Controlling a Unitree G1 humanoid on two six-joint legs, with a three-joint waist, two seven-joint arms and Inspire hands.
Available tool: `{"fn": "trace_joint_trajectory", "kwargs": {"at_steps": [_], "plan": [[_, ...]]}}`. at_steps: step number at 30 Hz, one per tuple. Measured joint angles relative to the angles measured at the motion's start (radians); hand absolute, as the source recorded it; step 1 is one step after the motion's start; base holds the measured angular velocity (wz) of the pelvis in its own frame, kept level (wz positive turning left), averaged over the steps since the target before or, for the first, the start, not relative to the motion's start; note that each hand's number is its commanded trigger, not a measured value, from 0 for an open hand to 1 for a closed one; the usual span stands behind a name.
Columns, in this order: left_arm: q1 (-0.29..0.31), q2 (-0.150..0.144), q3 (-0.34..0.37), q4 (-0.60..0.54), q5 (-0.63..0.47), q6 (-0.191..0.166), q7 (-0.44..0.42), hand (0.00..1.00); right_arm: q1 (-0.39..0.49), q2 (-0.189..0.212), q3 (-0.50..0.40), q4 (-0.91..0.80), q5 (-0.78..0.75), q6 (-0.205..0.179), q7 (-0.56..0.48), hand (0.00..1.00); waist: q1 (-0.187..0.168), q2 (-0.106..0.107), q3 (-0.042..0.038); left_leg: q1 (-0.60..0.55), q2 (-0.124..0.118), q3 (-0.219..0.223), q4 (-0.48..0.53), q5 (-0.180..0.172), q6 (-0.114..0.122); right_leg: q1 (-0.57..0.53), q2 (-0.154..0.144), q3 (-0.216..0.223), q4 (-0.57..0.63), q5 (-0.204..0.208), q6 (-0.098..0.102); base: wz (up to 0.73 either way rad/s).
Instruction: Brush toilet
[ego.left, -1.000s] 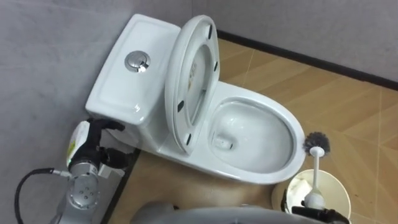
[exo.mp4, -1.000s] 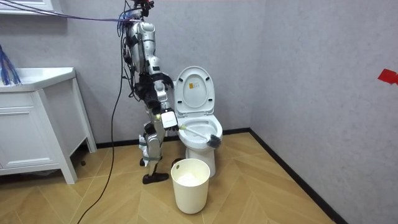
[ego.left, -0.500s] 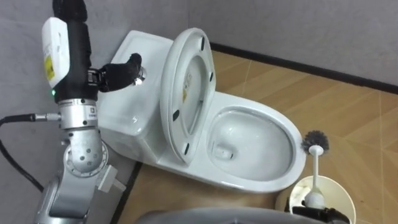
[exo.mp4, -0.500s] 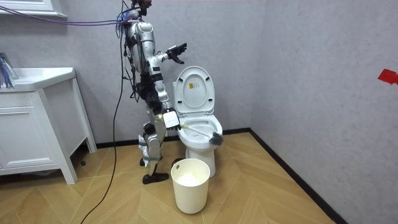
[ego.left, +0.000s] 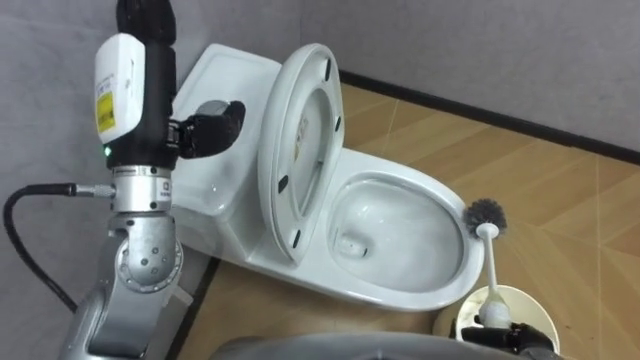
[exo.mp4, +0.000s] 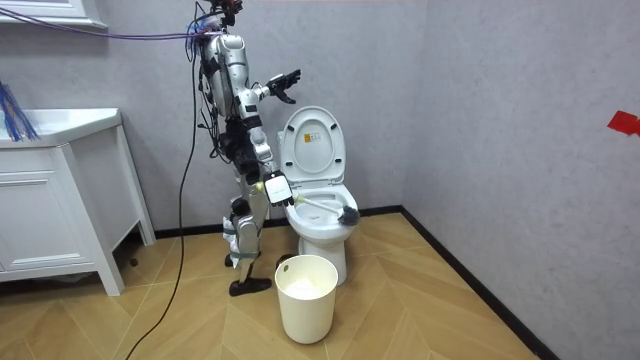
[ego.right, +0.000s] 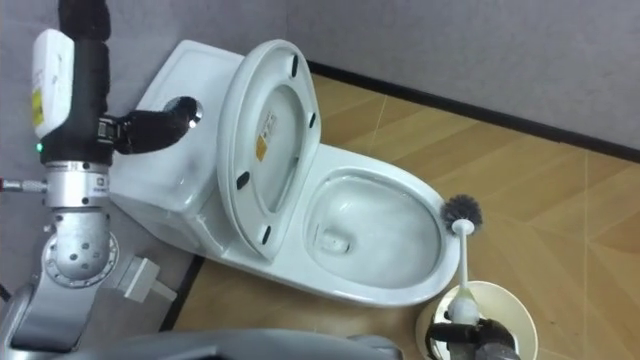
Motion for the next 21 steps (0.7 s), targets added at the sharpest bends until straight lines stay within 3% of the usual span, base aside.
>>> {"fn": "trace_joint_trajectory", "kwargs": {"at_steps": [4, 8, 21], "plan": [[0.017, 0.000, -0.019, 0.071, 0.026, -0.001, -0.004, 0.00, 0.000, 0.000, -0.005, -0.001, -0.002, 0.002, -0.001, 1.00, -0.002, 0.000, 0.0002, 0.013, 0.000, 0.006, -0.010, 0.000, 0.000, 0.006, 0.000, 0.003, 0.000, 0.000, 0.000, -0.04], [0.028, 0.001, -0.019, 0.163, 0.025, 0.024, -0.019, 0.00, 0.000, 0.000, -0.007, -0.014, -0.019, 0.010, -0.001, 1.00, -0.002, -0.003, 0.0021, 0.016, 0.001, 0.009, -0.014, 0.000, 0.000, 0.008, 0.000, 0.003, 0.000, 0.000, 0.000, -0.01], [0.076, 0.006, -0.019, 0.457, 0.024, 0.054, -0.090, 0.00, -0.002, -0.017, -0.009, -0.093, -0.111, 0.036, 0.016, 1.00, 0.006, -0.002, 0.0037, 0.019, 0.003, 0.026, -0.017, 0.000, 0.000, 0.005, 0.000, -0.005, 0.001, 0.000, 0.000, -0.03]]}}
